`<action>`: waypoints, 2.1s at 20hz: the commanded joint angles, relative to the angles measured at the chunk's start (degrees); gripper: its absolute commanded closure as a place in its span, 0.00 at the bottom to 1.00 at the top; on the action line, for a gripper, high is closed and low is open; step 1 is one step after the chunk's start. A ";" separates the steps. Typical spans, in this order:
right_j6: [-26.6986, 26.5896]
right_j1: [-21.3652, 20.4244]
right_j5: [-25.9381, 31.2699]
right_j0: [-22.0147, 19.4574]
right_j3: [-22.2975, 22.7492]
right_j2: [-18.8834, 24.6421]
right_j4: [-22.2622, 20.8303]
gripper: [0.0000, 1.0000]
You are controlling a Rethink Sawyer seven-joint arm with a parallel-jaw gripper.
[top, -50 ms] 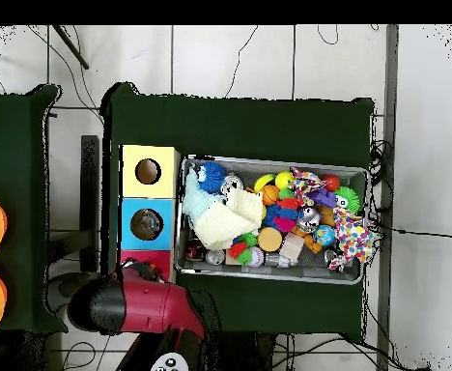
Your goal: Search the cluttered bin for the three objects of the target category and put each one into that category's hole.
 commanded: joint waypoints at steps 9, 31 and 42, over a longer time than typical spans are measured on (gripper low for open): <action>11.46 3.14 0.47 -0.12 -6.31 0.53 2.59 0.00; 11.16 -2.12 9.19 0.90 -7.15 -1.95 1.84 0.00; 11.50 -2.69 6.38 0.69 -4.43 -0.94 2.13 0.00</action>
